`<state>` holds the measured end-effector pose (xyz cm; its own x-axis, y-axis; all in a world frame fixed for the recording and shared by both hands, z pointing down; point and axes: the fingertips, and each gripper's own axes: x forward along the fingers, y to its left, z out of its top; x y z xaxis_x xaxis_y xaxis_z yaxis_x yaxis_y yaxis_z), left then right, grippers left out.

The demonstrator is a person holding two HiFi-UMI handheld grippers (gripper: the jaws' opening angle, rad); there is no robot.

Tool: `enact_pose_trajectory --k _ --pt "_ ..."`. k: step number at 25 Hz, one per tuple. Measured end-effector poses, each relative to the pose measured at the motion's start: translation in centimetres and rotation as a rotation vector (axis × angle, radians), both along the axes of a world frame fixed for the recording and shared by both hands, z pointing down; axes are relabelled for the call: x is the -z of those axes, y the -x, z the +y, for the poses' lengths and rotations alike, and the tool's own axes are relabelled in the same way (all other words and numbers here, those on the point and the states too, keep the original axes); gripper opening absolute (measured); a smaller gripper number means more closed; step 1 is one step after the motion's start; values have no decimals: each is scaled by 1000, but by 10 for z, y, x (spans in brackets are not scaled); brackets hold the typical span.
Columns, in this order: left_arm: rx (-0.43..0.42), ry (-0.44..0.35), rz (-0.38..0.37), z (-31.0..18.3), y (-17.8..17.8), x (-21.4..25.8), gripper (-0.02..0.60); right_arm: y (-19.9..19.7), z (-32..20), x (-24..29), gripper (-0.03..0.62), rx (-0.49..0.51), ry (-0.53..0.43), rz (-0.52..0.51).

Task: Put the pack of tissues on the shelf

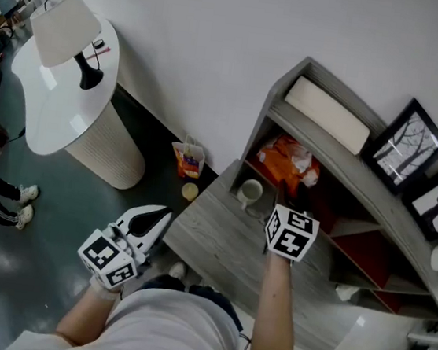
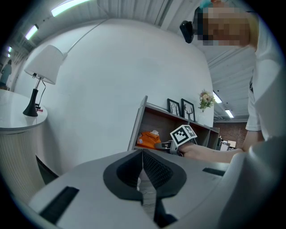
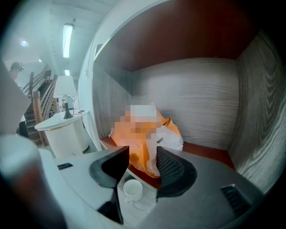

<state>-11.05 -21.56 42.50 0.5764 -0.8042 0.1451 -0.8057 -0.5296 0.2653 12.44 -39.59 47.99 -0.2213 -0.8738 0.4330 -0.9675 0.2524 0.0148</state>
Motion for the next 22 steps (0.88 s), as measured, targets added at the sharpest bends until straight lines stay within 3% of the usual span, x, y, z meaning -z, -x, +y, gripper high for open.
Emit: enact_pose_trajectory --k 12,18,22 --pt "-50 -8 13 3 -11 3 17 -6 27 28 175 -9 -55 -24" --pt "-125 -18 26 0 -33 4 17 -11 60 55 83 9 -127 -95" --pt "-194 -28 35 -3 -55 7 17 -20 86 69 58 21 -165 -129"
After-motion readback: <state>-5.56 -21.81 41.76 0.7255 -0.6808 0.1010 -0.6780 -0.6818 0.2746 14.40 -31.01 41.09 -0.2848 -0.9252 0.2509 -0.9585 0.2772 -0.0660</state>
